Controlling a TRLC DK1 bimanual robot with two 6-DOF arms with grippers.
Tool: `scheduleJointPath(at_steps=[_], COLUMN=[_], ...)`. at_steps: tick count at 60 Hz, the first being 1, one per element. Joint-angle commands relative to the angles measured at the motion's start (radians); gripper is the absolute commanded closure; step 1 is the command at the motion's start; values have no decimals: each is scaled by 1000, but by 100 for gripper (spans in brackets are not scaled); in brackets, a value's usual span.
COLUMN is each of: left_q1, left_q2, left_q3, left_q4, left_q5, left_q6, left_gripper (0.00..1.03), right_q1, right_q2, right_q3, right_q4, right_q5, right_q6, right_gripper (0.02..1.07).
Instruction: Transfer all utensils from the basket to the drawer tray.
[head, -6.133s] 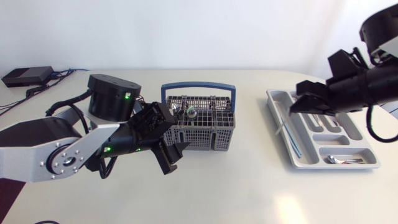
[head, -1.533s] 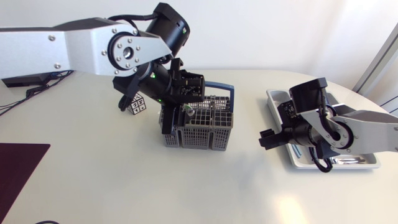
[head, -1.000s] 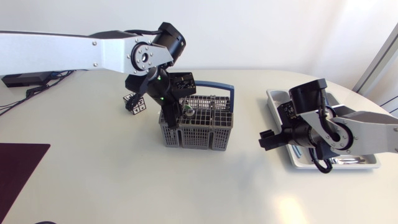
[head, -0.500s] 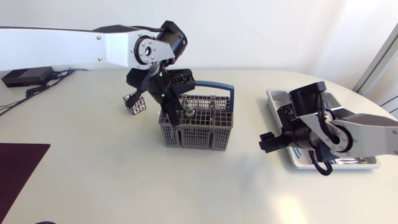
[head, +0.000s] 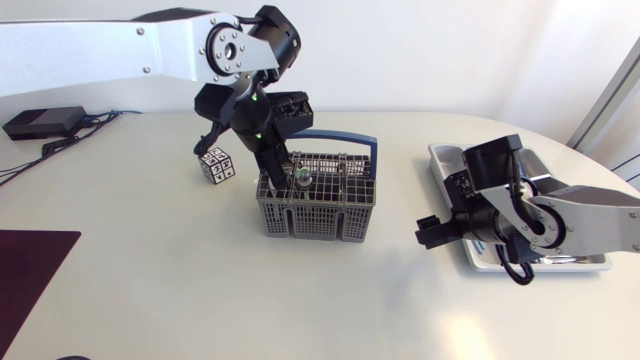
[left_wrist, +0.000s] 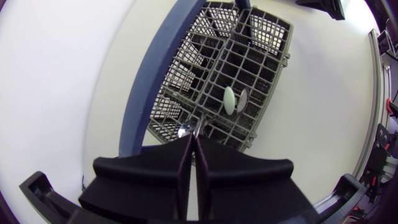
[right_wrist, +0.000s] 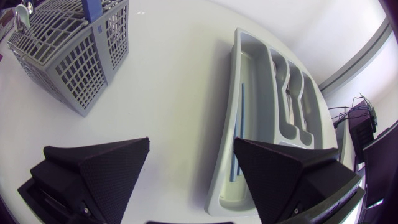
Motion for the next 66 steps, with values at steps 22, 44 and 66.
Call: scheduleJointPath(at_steps=[22,44,66], left_q1=[-57,-35,-34], left_q2=[-73,-60,-83], left_q3=[33,59,87], left_q4=[-109,-113,-165], left_q5=[-107,-154,-154], left_q6=[-112,-229,-327], left_gripper=[100,100,100], right_q1=[16,19,30], right_q2=[11,12,16], right_q3=[-18,-19,-19], right_q4=[11,11,16], right_q5=[0,0,5], right_q6=[-11,-11,-9], right_gripper=[9,9,9])
